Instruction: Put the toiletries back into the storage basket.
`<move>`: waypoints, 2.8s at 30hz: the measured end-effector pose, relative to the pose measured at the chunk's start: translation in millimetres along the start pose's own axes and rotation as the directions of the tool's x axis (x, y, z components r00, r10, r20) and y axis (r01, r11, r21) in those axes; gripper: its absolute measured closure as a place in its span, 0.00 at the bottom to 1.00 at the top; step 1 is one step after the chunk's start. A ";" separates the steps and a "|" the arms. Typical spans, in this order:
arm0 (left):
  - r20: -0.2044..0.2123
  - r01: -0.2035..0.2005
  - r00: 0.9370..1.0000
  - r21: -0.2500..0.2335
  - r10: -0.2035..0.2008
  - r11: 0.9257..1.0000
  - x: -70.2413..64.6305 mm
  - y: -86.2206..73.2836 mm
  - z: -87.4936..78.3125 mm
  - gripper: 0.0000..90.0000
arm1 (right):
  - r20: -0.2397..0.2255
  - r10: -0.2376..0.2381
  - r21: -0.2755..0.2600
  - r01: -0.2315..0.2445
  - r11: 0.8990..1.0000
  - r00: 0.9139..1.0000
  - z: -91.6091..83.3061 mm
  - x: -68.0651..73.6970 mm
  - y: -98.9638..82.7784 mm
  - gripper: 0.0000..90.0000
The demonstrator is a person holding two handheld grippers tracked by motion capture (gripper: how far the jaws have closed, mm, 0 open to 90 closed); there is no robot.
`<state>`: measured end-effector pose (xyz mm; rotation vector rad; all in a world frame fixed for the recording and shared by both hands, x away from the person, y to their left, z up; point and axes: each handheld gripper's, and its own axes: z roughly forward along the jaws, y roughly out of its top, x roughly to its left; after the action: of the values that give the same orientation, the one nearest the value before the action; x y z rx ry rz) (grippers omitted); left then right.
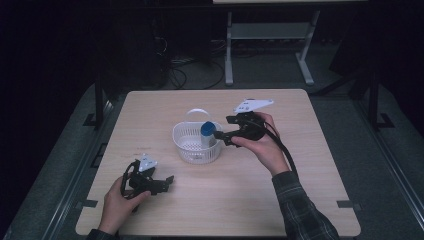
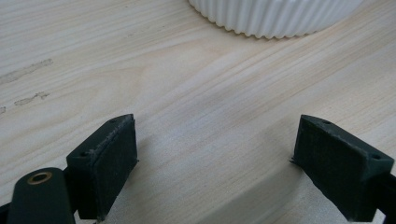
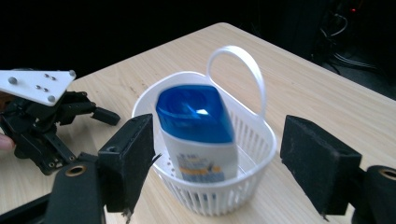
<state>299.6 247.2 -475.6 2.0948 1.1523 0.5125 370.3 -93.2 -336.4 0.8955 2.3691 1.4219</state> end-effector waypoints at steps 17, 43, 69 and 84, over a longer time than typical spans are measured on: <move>0.000 0.003 1.000 -0.003 -0.003 1.000 -0.2 -0.1 0.2 0.14 | 0.071 0.036 0.013 -0.037 0.999 0.997 -30.8 -12.8 -45.5 0.29; 0.002 0.002 1.000 -0.003 -0.001 1.000 -0.2 -0.5 -0.1 0.14 | 0.133 0.092 0.083 -0.103 0.991 0.987 -60.9 -20.1 -122.5 0.29; 0.003 -0.003 1.000 -0.001 0.003 1.000 0.1 -0.6 -0.3 0.14 | 0.238 0.149 0.218 -0.202 0.955 0.960 -93.0 -30.9 -194.7 0.27; 0.003 -0.003 1.000 -0.001 0.003 1.000 0.1 -0.6 -0.4 0.14 | 0.313 0.098 0.243 -0.180 0.953 0.945 -101.7 -33.9 -216.5 0.18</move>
<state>299.1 247.5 -475.8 2.0961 1.1478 0.5112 264.7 -260.3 -475.3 1.2723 2.3340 0.9351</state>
